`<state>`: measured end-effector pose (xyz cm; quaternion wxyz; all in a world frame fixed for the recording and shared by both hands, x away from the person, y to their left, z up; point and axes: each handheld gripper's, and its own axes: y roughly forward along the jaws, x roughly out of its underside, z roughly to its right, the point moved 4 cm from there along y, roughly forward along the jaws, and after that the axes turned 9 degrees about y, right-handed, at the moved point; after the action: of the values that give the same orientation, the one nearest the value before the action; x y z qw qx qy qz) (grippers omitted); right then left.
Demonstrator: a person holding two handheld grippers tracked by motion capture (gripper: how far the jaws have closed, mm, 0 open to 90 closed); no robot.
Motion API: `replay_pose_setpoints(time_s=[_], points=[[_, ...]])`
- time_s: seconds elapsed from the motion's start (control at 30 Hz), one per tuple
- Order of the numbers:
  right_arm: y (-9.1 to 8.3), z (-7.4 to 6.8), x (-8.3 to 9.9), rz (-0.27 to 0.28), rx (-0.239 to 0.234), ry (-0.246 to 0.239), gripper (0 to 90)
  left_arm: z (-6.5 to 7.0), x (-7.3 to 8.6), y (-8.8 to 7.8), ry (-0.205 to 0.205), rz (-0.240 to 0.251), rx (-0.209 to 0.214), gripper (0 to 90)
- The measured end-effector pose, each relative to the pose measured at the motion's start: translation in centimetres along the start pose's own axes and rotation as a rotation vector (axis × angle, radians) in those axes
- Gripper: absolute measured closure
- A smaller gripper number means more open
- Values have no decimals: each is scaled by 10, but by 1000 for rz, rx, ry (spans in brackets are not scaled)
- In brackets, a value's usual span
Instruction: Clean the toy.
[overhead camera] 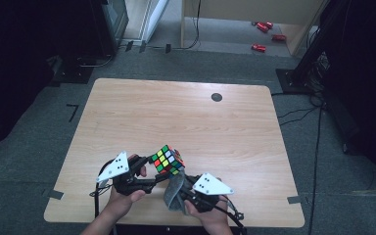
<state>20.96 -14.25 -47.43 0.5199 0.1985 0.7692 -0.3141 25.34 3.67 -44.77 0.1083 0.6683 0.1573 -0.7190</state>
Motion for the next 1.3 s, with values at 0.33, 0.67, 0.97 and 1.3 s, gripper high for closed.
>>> replay_pose_setpoints(time_s=[0.33,0.67,0.97,1.3], points=[[-11,19,-12,45,83,35,737,-2,1,-1,11,-16,-15,344],[8,-10,8,-54,36,-122,724,-3,2,-1,13,-27,-25,344],[-18,28,-17,94,136,35,718,-7,1,-2,-4,-40,-44,344],[1,88,14,-116,357,8,641,-12,8,4,-57,-97,-93,343]])
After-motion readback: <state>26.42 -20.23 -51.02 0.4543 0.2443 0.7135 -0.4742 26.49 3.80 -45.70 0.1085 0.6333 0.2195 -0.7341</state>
